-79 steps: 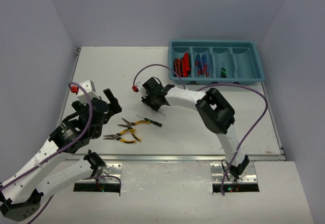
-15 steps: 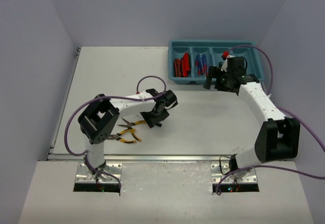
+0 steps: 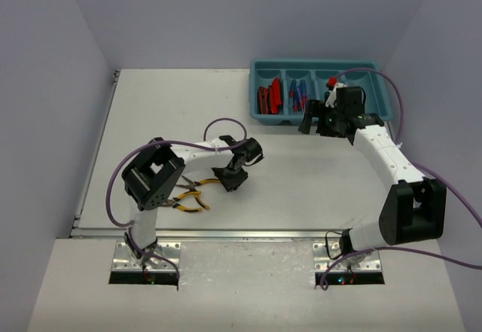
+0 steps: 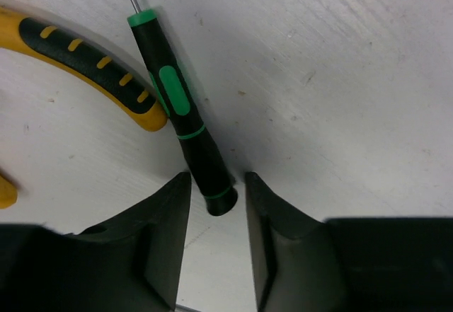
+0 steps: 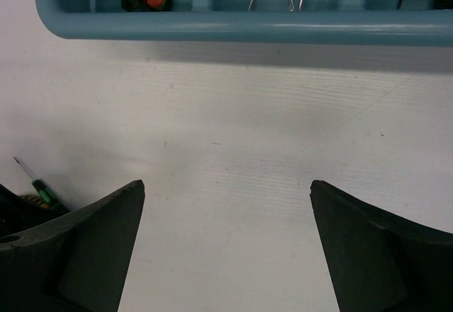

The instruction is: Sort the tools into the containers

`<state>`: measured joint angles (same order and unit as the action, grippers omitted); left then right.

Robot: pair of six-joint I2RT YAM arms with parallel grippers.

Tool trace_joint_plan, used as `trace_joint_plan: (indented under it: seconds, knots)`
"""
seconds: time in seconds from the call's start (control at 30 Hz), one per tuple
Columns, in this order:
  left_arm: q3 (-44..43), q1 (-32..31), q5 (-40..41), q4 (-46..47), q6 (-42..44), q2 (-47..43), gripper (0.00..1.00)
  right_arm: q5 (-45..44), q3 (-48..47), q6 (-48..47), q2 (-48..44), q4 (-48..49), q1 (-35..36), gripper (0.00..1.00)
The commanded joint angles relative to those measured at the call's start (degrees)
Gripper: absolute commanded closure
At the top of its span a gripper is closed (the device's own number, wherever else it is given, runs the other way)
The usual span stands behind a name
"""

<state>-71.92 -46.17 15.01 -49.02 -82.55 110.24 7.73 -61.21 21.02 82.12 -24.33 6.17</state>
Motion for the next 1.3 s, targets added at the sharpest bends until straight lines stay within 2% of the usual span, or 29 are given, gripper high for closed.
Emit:
trace_joint_plan:
  seconds: [0.0, 0.07, 0.2, 0.3, 0.33, 0.43, 0.53, 0.63, 0.7, 0.77, 0.8, 0.93, 1.1, 1.2, 1.27]
  knots:
    - [0.83, -0.08, -0.19, 1.76, 0.07, 0.18, 0.72, 1.46, 0.57, 0.22, -2.95, 3.15, 0.37, 0.01]
    - [1.24, 0.06, -0.07, 2.0, 0.47, 0.01, 0.78, 2.06, 0.77, 0.16, -3.4, 3.35, 0.42, 0.01]
    - [3.86, 0.12, -0.32, 5.25, 2.89, -1.71, 0.99, 5.6, 1.85, 0.25, -4.34, 4.97, 0.51, 0.01]
    - [7.04, -0.29, 0.2, 10.27, 6.3, -5.62, 1.0, 13.73, 3.11, 0.22, -4.79, 8.01, 0.43, 0.01]
    - [9.22, -0.78, 1.04, 13.58, 9.82, -8.58, 1.0, 18.74, 3.88, 0.71, -4.93, 9.91, 0.5, 0.01]
    - [20.06, -3.97, 4.42, 32.91, 18.25, -22.59, 1.0, 31.01, 6.71, 6.83, -5.39, 16.62, 0.65, 0.01]
    - [28.9, -5.58, 2.32, 51.38, 29.57, -34.32, 1.0, 37.9, 11.95, 15.28, -5.54, 29.09, 3.18, 0.01]
    - [33.02, -5.51, -4.26, 62.42, 40.93, -40.84, 1.0, 39.46, 17.63, 23.7, -5.94, 44.0, 9.05, 0.01]
    - [34.65, -5.51, -9.01, 67.33, 43.53, -44.01, 1.0, 38.62, 21.17, 30.44, -5.88, 54.46, 13.3, 0.02]
    - [35.63, -5.51, -12.83, 70.53, 45.95, -46.23, 1.0, 36.82, 22.02, 33.31, -5.67, 57.22, 17.05, 0.05]
    - [36.01, -5.51, -14.17, 71.16, 46.28, -46.66, 1.0, 36.25, 22.03, 33.25, -5.66, 57.51, 17.97, 0.07]
    - [36.75, -5.51, -16.09, 71.5, 46.42, -47.63, 1.0, 34.73, 23.23, 32.34, -6.79, 60.08, 19.99, 0.26]
    - [36.71, -5.51, -18.02, 72.47, 45.89, -47.43, 1.0, 35.16, 23.85, 32.3, -6.9, 61.47, 20.53, 0.31]
    - [36.34, -5.43, -19.44, 72.95, 45.63, -47.2, 1.0, 33.83, 23.74, 30.25, -7.59, 59.36, 20.63, 0.51]
    - [35.91, -5.51, -19.64, 72.52, 45.6, -47.15, 1.0, 32.76, 23.49, 28.02, -8.12, 57.44, 20.62, 0.75]
